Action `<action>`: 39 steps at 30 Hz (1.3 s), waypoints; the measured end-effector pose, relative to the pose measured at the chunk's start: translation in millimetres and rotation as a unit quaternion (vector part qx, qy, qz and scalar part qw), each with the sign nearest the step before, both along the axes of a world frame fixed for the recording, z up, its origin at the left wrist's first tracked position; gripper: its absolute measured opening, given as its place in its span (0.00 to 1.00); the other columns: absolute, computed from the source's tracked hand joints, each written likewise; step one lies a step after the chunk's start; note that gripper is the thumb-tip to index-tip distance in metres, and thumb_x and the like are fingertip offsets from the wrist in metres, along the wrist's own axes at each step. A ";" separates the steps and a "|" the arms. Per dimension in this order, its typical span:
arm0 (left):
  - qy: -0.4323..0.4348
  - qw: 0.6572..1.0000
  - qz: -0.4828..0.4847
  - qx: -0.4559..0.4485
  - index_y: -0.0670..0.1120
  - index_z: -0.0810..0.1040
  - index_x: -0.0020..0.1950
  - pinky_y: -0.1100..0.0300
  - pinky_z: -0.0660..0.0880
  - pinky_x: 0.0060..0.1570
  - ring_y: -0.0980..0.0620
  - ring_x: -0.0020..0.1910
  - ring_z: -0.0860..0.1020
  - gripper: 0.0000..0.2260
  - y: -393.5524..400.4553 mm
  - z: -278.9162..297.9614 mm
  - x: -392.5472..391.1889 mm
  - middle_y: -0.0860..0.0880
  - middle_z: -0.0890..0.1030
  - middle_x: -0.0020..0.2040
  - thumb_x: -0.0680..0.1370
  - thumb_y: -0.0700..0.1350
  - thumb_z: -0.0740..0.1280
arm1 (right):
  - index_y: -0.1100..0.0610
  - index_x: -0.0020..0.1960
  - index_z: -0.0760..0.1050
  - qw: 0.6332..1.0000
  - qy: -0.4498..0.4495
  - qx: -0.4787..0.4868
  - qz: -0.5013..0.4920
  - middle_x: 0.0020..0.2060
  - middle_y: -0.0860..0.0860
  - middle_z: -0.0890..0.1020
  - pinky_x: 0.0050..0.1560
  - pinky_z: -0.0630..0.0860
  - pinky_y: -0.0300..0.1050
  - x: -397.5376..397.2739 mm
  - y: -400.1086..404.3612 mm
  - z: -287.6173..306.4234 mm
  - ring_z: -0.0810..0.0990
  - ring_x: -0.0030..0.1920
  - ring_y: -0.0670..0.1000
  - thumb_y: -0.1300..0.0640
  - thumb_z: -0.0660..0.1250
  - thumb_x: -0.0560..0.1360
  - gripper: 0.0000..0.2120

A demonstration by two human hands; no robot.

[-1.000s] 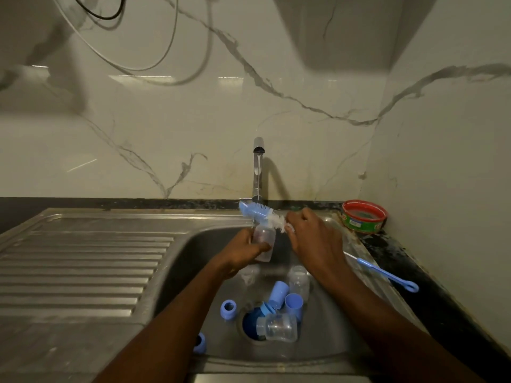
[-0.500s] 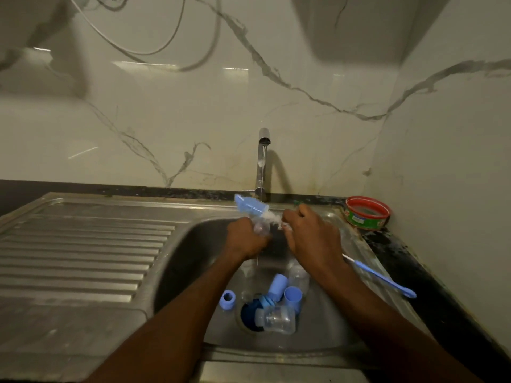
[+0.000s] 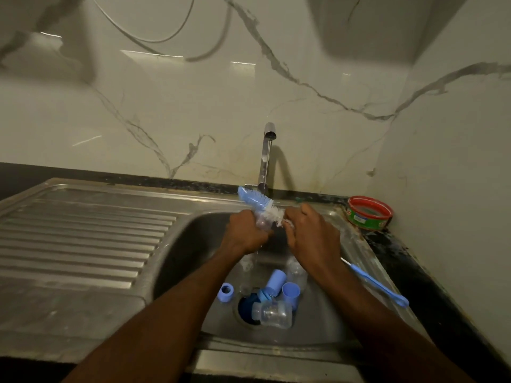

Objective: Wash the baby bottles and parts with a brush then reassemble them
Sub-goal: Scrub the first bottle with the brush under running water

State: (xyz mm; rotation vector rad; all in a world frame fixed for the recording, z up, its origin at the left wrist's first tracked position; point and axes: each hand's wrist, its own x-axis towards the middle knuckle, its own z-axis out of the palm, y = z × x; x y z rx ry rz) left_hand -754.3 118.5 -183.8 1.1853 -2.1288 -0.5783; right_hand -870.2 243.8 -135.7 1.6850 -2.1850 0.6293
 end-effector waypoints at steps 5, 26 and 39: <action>0.029 0.999 0.022 0.021 0.45 0.77 0.58 0.59 0.77 0.48 0.52 0.48 0.79 0.16 -3.8 -1.4 2.0 0.47 0.81 0.52 0.76 0.53 0.74 | 0.48 0.62 0.75 1.000 0.000 -0.003 0.000 0.54 0.49 0.77 0.47 0.78 0.46 -7.0 8.9 -4.9 0.78 0.50 0.50 0.50 0.63 0.82 0.10; -0.048 0.995 -0.078 -0.038 0.49 0.79 0.58 0.54 0.79 0.55 0.54 0.50 0.81 0.16 13.1 1.7 -6.2 0.51 0.83 0.53 0.76 0.57 0.70 | 0.48 0.64 0.74 1.000 -0.019 -0.017 -0.011 0.55 0.49 0.76 0.45 0.73 0.46 2.5 -2.3 2.2 0.79 0.52 0.52 0.48 0.62 0.82 0.12; 0.012 0.994 -0.111 0.011 0.43 0.78 0.64 0.60 0.75 0.56 0.50 0.56 0.81 0.21 9.8 1.5 -7.0 0.47 0.82 0.57 0.76 0.52 0.75 | 0.47 0.67 0.73 0.999 -0.018 -0.014 -0.023 0.58 0.48 0.75 0.47 0.73 0.45 -5.1 0.9 3.1 0.78 0.52 0.50 0.46 0.60 0.83 0.14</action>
